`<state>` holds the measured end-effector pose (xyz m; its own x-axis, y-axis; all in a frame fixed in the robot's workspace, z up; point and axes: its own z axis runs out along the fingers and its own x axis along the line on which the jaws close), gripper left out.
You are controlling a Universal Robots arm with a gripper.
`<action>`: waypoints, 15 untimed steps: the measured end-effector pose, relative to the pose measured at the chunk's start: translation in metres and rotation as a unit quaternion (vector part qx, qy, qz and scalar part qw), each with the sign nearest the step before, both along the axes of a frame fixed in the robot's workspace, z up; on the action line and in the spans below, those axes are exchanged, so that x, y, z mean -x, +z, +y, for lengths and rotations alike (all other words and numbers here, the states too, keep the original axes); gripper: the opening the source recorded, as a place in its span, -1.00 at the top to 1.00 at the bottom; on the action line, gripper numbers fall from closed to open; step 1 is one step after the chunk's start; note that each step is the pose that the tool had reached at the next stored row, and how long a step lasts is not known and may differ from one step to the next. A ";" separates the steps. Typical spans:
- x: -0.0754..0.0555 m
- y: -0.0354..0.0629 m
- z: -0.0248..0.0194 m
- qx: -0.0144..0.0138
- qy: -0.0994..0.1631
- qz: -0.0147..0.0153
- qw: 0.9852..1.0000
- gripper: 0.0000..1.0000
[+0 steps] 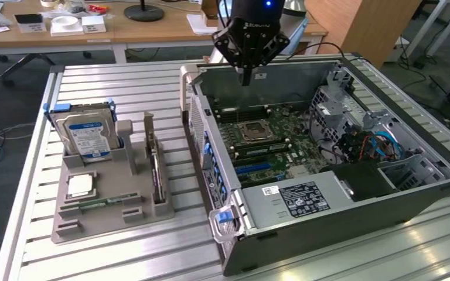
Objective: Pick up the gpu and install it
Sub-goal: 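Reach for the gpu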
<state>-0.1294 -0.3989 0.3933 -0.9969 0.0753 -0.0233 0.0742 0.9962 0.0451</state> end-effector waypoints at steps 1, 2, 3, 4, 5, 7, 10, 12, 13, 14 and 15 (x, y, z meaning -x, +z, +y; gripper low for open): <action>0.001 0.0000 0.0000 0.000 0.000 0.000 1.000 0.79; 0.001 0.0000 0.0000 0.000 0.000 0.000 1.000 0.79; 0.002 0.0000 0.0000 0.000 0.000 0.000 1.000 0.79; 0.003 0.0000 0.0000 0.000 0.000 0.000 1.000 0.79; 0.004 0.0000 0.0000 0.000 0.000 0.000 1.000 0.79; 0.005 0.0000 0.0000 0.000 0.000 0.000 1.000 0.79; 0.008 0.0000 0.0000 0.000 0.000 0.000 1.000 0.79; 0.010 0.0000 0.0000 0.000 0.000 0.000 1.000 0.79; 0.011 0.0000 0.0000 0.000 0.000 0.000 1.000 0.79; 0.012 0.0000 0.0000 0.000 0.000 0.000 1.000 0.79; 0.013 -0.0001 0.0000 0.000 0.000 0.000 1.000 0.79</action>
